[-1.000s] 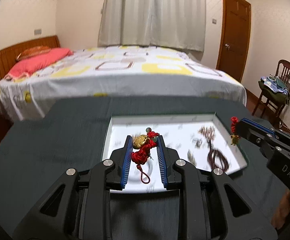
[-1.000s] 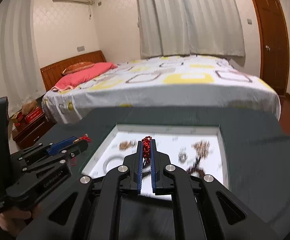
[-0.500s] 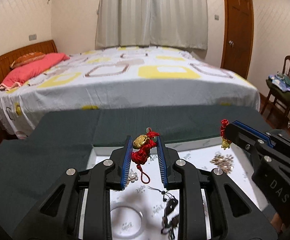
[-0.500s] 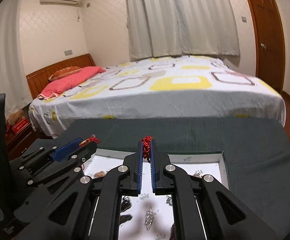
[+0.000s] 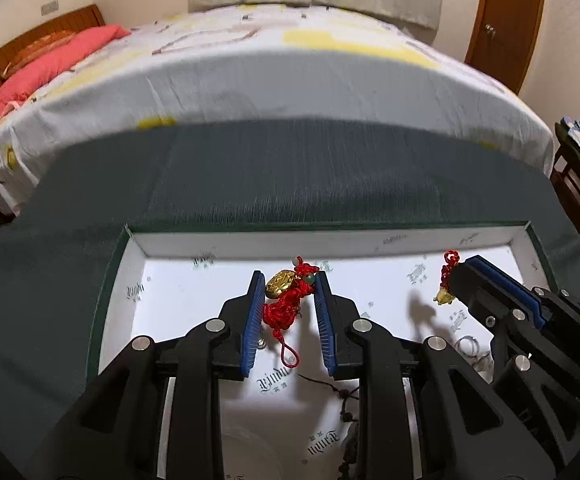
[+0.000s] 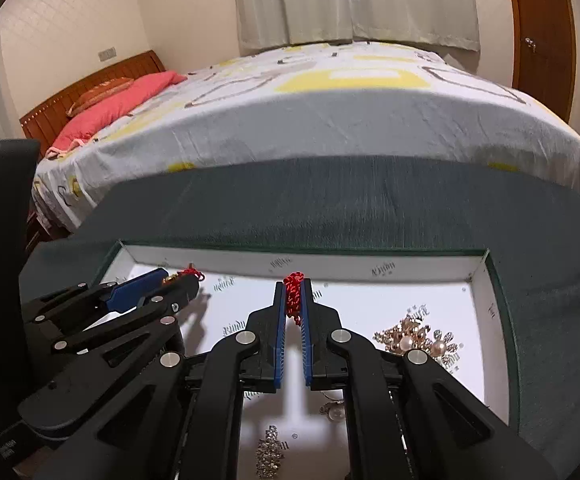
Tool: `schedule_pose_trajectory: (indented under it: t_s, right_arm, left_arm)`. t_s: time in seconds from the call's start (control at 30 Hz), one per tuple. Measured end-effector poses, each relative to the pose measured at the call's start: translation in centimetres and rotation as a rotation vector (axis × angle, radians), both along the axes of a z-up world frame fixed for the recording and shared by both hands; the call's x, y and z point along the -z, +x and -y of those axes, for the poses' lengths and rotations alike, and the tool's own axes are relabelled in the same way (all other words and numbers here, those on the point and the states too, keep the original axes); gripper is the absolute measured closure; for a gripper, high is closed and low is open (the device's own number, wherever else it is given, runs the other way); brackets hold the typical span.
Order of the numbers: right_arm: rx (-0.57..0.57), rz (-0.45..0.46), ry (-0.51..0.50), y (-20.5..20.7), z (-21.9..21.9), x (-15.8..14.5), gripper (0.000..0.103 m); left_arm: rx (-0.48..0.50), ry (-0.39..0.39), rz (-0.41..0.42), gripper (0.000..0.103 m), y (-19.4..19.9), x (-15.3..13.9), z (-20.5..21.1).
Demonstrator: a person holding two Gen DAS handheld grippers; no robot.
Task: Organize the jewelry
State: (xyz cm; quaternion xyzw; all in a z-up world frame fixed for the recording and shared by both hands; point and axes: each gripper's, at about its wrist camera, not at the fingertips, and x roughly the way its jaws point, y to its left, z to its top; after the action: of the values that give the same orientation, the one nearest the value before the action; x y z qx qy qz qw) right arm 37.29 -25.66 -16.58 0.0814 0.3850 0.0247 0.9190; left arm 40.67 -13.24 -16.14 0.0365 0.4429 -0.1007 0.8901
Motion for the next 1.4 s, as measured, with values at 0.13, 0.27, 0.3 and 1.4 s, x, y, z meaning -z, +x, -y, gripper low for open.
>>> schedule_pose_trajectory:
  t_s: [0.13, 0.27, 0.3, 1.4]
  right_arm:
    - [0.014, -0.006, -0.006, 0.0, -0.1, 0.0, 0.094]
    - [0.035, -0.018, -0.009, 0.0, 0.4, 0.2, 0.089]
    - [0.042, -0.018, -0.012, 0.0, 0.5, 0.1, 0.084]
    - [0.087, 0.206, -0.097, -25.1, 0.3, -9.9, 0.026]
  left_arm:
    - [0.008, 0.015, -0.001, 0.064, -0.1, 0.0, 0.2]
    - [0.007, 0.028, 0.012, 0.053, -0.4, -0.2, 0.3]
    - [0.004, 0.029, 0.013, 0.05, -0.3, -0.2, 0.3]
    - [-0.142, -0.01, 0.319, 0.013, -26.1, -13.2, -9.3]
